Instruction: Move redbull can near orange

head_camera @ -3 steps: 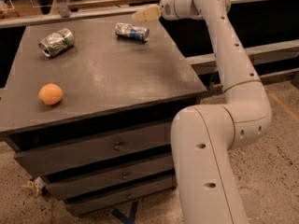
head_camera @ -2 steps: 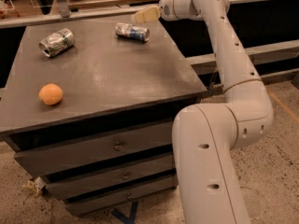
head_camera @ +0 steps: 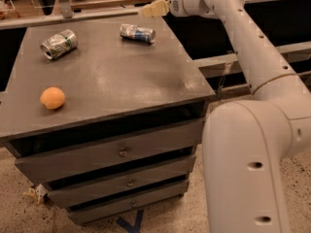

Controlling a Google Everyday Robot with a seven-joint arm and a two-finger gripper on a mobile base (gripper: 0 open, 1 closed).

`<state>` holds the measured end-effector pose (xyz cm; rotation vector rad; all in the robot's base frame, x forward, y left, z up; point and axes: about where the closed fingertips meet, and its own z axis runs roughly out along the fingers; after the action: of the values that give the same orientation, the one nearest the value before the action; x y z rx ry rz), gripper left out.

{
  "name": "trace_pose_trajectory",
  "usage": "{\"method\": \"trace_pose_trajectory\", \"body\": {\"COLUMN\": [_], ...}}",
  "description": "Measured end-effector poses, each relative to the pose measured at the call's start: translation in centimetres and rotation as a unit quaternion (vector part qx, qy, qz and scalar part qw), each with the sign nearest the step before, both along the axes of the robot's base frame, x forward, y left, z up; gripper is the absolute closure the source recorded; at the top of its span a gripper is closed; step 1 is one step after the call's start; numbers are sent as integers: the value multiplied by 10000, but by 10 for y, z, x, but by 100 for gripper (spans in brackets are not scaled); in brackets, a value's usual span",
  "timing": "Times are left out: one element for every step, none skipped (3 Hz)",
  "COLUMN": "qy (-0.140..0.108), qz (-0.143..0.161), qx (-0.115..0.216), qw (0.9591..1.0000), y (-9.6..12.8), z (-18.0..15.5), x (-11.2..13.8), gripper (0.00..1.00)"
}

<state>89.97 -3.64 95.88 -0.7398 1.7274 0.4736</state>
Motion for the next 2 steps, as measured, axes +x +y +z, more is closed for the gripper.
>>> {"method": "trace_pose_trajectory", "body": {"qy": [-116,251], "qz": [-160,31], "qx": [158,171], "qw": [9997,9995], "y": [0,22], "z": [10,-40], "x": [-17,-38], "gripper": [0,0]}}
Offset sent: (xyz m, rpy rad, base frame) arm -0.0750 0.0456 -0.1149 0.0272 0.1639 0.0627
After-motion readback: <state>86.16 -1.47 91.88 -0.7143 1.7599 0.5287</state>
